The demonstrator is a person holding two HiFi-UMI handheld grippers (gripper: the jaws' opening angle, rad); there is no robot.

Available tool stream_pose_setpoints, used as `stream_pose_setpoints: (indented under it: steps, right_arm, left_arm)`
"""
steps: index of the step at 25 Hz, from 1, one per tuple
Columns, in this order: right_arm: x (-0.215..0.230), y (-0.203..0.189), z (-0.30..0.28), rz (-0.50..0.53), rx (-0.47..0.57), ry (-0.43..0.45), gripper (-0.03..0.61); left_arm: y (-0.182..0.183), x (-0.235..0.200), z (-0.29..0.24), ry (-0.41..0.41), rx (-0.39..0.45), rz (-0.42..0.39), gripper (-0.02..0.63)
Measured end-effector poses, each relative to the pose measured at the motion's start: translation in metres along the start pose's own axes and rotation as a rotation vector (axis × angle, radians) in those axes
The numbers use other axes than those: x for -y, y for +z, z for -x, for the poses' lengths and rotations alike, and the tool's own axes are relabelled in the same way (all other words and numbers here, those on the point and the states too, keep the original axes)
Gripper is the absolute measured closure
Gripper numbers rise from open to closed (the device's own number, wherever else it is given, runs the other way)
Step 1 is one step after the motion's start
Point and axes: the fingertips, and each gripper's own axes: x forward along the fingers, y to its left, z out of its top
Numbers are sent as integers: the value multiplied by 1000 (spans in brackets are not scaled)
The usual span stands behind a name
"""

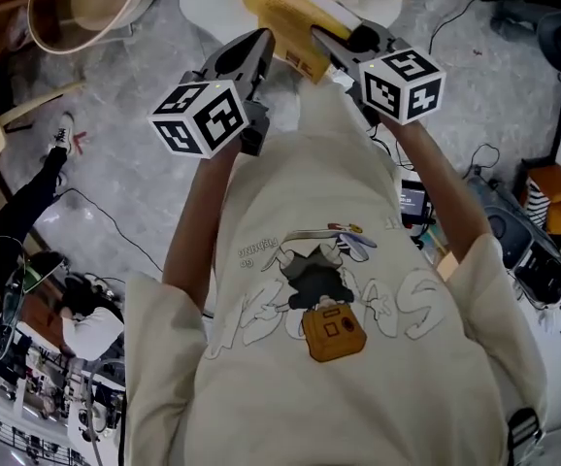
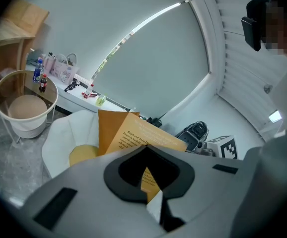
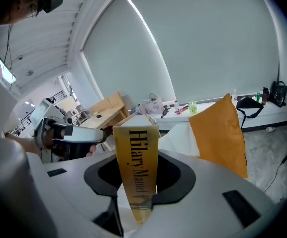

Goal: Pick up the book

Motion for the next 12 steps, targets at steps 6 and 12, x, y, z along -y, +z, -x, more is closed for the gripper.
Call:
stream_pose_setpoints:
  steps: [6,12]
  right_arm:
    - [-26,6,26,7,72,-8,423]
    - [-43,19,42,40,141,-35,423]
  left_arm:
    - [3,14,33,-15,13,-52,607]
    - [15,18,51,-30,30,-83,607]
